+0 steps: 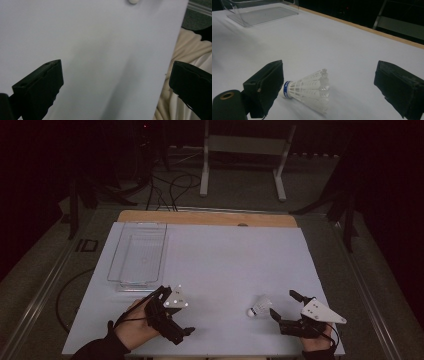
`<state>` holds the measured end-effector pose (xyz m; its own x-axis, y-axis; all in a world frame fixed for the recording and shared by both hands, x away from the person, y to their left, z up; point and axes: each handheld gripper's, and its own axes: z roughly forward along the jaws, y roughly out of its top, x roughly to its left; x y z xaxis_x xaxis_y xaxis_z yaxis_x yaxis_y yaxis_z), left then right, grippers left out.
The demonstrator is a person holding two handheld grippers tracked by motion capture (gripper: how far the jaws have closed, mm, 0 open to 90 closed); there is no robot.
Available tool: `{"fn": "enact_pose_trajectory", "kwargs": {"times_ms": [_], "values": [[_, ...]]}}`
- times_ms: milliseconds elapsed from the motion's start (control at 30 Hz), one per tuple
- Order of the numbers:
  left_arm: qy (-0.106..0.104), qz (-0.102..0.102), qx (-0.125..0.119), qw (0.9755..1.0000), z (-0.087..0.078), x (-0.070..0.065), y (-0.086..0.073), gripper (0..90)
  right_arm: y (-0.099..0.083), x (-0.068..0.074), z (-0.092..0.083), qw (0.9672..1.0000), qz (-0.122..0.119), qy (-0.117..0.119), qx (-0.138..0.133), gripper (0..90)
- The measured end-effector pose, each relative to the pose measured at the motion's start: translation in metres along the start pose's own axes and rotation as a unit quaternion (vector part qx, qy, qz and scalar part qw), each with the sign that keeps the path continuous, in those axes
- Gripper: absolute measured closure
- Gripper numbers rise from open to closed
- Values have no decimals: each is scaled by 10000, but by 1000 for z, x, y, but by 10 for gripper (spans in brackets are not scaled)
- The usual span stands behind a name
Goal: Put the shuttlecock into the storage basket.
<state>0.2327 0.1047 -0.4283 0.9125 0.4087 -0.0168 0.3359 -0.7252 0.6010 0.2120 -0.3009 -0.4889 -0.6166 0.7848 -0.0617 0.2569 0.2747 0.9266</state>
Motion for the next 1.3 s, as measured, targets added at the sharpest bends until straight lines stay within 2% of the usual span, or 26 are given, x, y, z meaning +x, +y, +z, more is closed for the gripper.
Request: {"fn": "enact_pose_trajectory", "kwargs": {"times_ms": [100, 167, 333, 500, 733, 1100, 1300], "values": [[8, 36, 9, 10000, 1, -1, 3, 1, 0, 0, 0, 10000, 5, -2, -1, 89], [-33, 11, -9, 10000, 2, -2, 6, 1, 0, 0, 0, 10000, 12, 4, 2, 89], [-122, 93, -9, 9999, 7, -4, 16, 1, 0, 0, 0, 10000, 7, 8, 1, 89], [-141, 66, -61, 9999, 9, -4, 21, 0, 0, 0, 0, 10000, 16, 13, -6, 89], [-186, 184, -14, 9997, 19, -8, 37, 0, 0, 0, 0, 10000, 18, 15, -5, 89], [-215, 208, 99, 9995, 33, -12, 56, 1, 0, -1, 0, 10000, 22, 31, -8, 89], [-332, 233, 117, 9991, 42, -17, 64, 1, 0, 0, 0, 10000, 23, 41, 4, 89]]}}
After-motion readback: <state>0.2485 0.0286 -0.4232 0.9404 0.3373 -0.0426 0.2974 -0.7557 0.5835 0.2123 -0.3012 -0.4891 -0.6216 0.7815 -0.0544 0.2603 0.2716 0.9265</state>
